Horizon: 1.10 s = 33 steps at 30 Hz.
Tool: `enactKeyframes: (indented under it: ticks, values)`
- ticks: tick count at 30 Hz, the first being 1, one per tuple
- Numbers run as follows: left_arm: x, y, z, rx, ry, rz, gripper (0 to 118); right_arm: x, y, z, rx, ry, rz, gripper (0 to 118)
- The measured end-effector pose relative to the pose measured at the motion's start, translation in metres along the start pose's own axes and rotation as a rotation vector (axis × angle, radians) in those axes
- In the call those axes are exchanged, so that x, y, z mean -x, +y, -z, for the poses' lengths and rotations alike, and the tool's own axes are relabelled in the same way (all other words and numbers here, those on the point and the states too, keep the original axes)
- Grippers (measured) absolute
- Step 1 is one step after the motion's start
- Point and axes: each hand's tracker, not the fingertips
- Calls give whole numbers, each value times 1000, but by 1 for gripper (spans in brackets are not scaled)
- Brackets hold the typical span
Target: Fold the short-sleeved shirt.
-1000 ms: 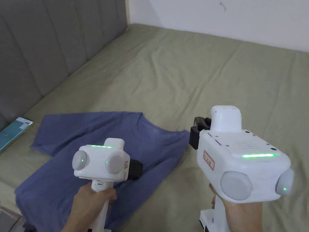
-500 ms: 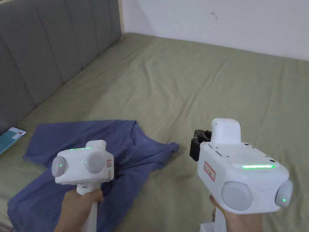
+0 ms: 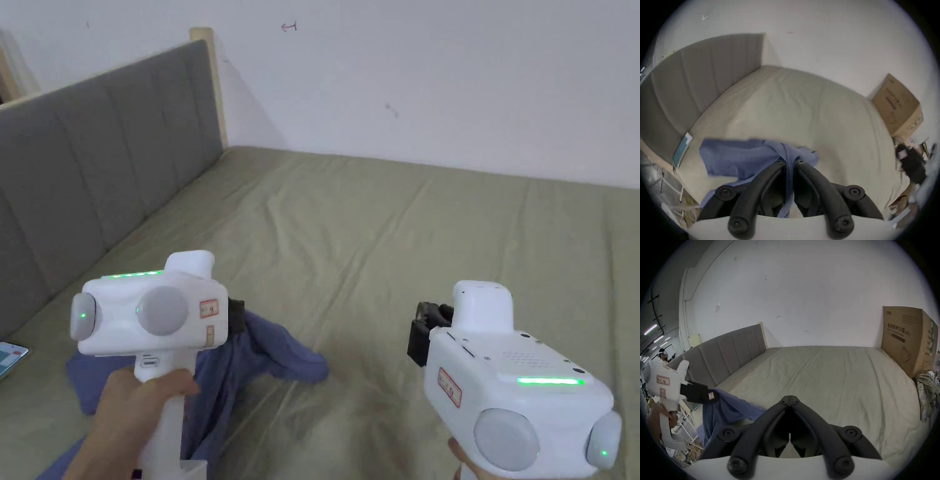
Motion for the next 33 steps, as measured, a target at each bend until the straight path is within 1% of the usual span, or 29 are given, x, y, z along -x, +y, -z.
enactKeyframes:
  ticks: [4,7,8,11,14,15,17,20,22,23,24,26,27,28,29,32,33]
  values:
    - [-75,30,-24,-83,-86,127,7,-32,14,-32,-57,-63,39,0]
    - [-137,43,-37,-130,-229,200,7,-65,20,-64,-107,-141,54,0]
    - [-166,46,-42,-140,-295,231,7,-78,21,-78,-125,-182,55,0]
    - [-236,43,-52,-167,-424,326,7,-115,24,-113,-162,-307,50,0]
    - [-294,24,-51,-156,-571,366,7,-153,23,-151,-186,-411,75,0]
    - [-307,15,-44,-118,-621,351,7,-167,21,-165,-196,-447,94,0]
    - [-336,-7,-27,-29,-673,352,7,-189,16,-188,-202,-501,126,0]
    - [-356,-51,13,86,-654,365,7,-218,5,-210,-191,-562,160,0]
    - [-363,-90,46,163,-665,359,7,-230,-5,-218,-175,-598,174,0]
    - [-366,-111,67,224,-667,374,7,-235,-9,-220,-156,-619,196,0]
    - [-367,-130,85,302,-647,368,7,-238,-13,-222,-151,-617,208,0]
    - [-368,-175,119,464,-561,391,7,-242,-23,-221,-124,-616,225,0]
    - [-365,-191,128,497,-538,397,7,-242,-27,-220,-113,-618,221,0]
    - [-361,-206,134,512,-514,422,7,-242,-32,-215,-91,-618,209,0]
    - [-357,-215,135,497,-518,409,7,-242,-36,-212,-65,-616,200,0]
    - [-354,-207,133,467,-546,349,8,-243,-45,-200,-24,-599,216,0]
    - [-355,-203,135,476,-549,350,19,-242,-47,-197,-15,-594,226,0]
